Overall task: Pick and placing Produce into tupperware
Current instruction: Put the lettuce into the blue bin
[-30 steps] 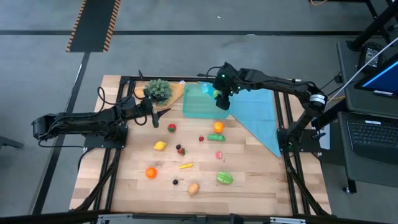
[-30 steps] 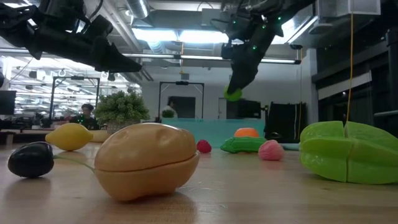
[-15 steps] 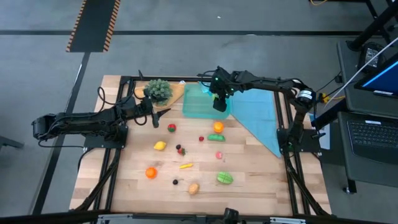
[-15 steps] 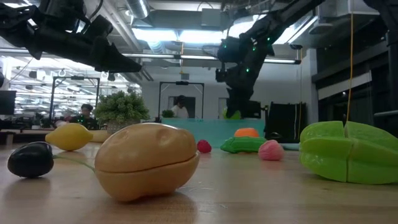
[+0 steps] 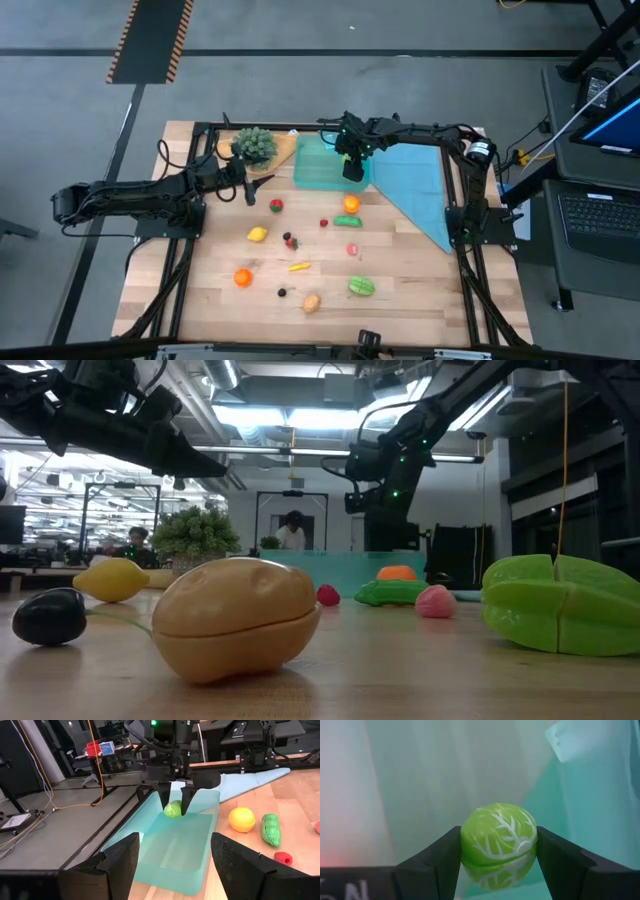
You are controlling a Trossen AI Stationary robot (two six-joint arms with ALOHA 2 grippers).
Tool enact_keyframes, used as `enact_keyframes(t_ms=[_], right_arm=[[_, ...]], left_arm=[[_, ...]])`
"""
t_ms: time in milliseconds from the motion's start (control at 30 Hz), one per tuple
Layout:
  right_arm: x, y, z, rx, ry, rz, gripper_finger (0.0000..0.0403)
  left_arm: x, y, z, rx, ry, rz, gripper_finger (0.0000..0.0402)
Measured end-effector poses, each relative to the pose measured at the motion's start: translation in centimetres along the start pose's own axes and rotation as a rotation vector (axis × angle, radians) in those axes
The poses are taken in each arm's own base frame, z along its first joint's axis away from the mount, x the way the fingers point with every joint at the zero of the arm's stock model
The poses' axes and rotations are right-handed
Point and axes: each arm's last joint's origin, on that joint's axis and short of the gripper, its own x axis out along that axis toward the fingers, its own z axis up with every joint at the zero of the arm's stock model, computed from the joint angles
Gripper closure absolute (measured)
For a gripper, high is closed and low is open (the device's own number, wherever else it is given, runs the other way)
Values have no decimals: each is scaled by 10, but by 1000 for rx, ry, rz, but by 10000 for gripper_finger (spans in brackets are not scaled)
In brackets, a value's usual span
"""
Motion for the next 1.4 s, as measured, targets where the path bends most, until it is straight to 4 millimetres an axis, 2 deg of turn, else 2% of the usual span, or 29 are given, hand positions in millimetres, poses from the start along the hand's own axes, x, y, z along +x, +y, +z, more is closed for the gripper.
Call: enact_keyframes(t_ms=[1400], right_arm=[[4, -1, -5, 11, 24, 9, 172]], left_arm=[[0, 0, 0, 0, -1, 0, 162]])
